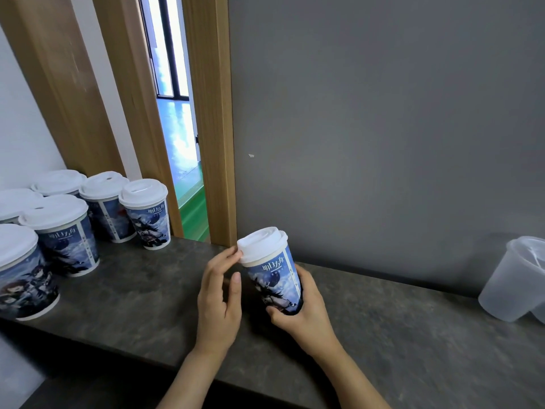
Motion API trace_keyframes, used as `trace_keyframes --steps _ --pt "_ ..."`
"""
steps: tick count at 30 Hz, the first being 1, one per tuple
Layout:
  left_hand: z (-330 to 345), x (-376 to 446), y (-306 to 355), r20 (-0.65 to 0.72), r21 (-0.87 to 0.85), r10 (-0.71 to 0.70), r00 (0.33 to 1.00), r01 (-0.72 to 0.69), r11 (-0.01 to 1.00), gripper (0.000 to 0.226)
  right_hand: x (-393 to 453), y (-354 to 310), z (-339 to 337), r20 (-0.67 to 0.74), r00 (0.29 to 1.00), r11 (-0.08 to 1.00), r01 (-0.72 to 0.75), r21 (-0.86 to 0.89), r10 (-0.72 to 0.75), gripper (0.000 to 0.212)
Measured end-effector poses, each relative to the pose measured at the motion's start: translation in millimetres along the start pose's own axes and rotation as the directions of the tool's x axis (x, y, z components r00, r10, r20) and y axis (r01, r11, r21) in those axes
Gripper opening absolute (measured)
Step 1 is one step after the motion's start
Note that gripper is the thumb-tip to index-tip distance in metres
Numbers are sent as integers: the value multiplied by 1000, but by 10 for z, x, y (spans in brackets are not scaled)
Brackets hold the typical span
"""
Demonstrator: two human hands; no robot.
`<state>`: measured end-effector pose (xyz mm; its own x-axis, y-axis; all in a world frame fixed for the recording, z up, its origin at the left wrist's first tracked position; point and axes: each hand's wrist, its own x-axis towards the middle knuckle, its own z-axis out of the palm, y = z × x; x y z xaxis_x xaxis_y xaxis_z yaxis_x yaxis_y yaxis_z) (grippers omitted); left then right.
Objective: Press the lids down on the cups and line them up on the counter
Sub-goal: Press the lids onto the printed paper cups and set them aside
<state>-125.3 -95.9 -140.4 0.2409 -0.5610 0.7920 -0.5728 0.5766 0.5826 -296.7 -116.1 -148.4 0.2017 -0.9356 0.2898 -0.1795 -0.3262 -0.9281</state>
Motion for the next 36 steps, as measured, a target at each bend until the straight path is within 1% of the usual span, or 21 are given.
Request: trace_keyframes --steps 3,5,10,13,16,18,20,22,25,30,33,36 --pt "12 -17 -9 21 0 24 999 -24 1000 36 -7 1 16 -5 1000 999 4 33 -4 82" --pt "23 -23 -12 42 -11 35 998 -34 999 36 -10 -15 16 -14 1000 1000 2 21 -2 80" --pt "74 146 69 122 -32 73 990 -70 997 23 -16 -10 -37 -69 996 998 -58 17 59 64" --pt "103 363 180 222 4 157 962 -162 987 21 -48 -36 -170 -148 987 998 -65 21 67 57" --pt "245 453 393 313 14 212 926 -228 974 31 -121 -29 -439 -240 970 999 -37 -9 34 62" --pt "428 431 566 346 -9 250 904 -264 965 33 -218 7 -687 -282 959 999 -43 -14 37 72" --pt "636 384 741 367 -52 283 886 -285 957 31 -346 38 -917 -311 948 997 -76 -35 61 74" --pt "870 322 937 393 -103 334 857 -320 942 31 -488 68 -1125 -357 930 991 -119 -53 92 68" --pt "1221 199 1250 428 -186 399 811 -353 917 31 -693 106 -1426 -453 886 983 -159 -97 98 62" --pt "1738 -17 1745 458 -299 415 786 -304 905 35 -1026 129 -2007 -582 810 968 -200 -153 76 65" --pt "2030 -174 2032 491 -346 423 762 -276 897 43 -1204 147 -2362 -647 761 956 -228 -183 57 66" --pt "2289 -345 2261 549 -366 445 708 -275 889 58 -1344 184 -2712 -706 707 948 -249 -197 39 66"
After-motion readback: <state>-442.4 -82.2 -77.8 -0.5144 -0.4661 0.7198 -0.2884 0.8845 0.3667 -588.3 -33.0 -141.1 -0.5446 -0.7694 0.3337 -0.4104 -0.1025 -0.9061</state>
